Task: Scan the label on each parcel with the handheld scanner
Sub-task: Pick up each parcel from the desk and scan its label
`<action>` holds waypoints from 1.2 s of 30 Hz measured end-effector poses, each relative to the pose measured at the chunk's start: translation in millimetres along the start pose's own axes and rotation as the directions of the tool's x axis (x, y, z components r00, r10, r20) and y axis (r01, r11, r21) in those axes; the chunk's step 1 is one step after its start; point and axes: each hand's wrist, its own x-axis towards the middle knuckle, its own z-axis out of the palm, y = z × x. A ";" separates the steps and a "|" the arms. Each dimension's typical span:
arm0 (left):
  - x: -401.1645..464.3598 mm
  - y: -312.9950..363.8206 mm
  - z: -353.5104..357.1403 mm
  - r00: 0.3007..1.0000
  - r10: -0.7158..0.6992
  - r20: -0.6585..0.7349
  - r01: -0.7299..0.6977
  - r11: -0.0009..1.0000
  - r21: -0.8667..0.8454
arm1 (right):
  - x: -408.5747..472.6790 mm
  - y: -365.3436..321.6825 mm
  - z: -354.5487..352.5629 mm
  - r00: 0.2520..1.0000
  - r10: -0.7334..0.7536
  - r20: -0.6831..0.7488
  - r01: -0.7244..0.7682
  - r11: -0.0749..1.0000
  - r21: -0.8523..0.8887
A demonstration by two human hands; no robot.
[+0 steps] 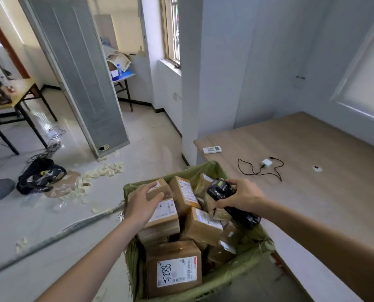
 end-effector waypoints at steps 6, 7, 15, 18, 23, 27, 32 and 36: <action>-25.6 120.2 49.0 0.956 0.224 0.188 -0.211 0.974 -0.084 | -98.7 59.7 -104.9 0.965 0.138 -0.223 -0.138 0.990 0.017; -33.8 143.9 61.5 0.941 0.252 0.224 -0.236 0.967 -0.096 | -118.7 73.0 -122.3 0.949 0.167 -0.268 -0.165 0.986 0.029; -162.7 331.6 209.4 0.692 0.538 0.481 -0.486 0.840 -0.240 | -324.4 209.4 -233.9 0.751 0.421 -0.508 -0.390 0.905 0.172; -240.6 384.2 277.0 0.586 0.593 0.552 -0.555 0.790 -0.261 | -420.5 270.2 -255.1 0.658 0.518 -0.547 -0.469 0.850 0.241; -401.8 443.3 384.6 0.372 0.648 0.664 -0.611 0.710 -0.351 | -594.4 370.7 -268.0 0.484 0.684 -0.545 -0.607 0.712 0.354; -529.7 467.1 460.2 0.205 0.648 0.734 -0.629 0.662 -0.409 | -726.2 435.1 -259.1 0.314 0.788 -0.530 -0.698 0.569 0.435; -663.3 487.5 536.6 0.022 0.612 0.791 -0.647 0.612 -0.456 | -854.6 501.1 -234.5 0.117 0.872 -0.475 -0.738 0.397 0.546; -744.6 499.6 593.4 -0.105 0.560 0.822 -0.664 0.576 -0.477 | -921.5 555.5 -210.7 -0.008 0.914 -0.407 -0.719 0.277 0.637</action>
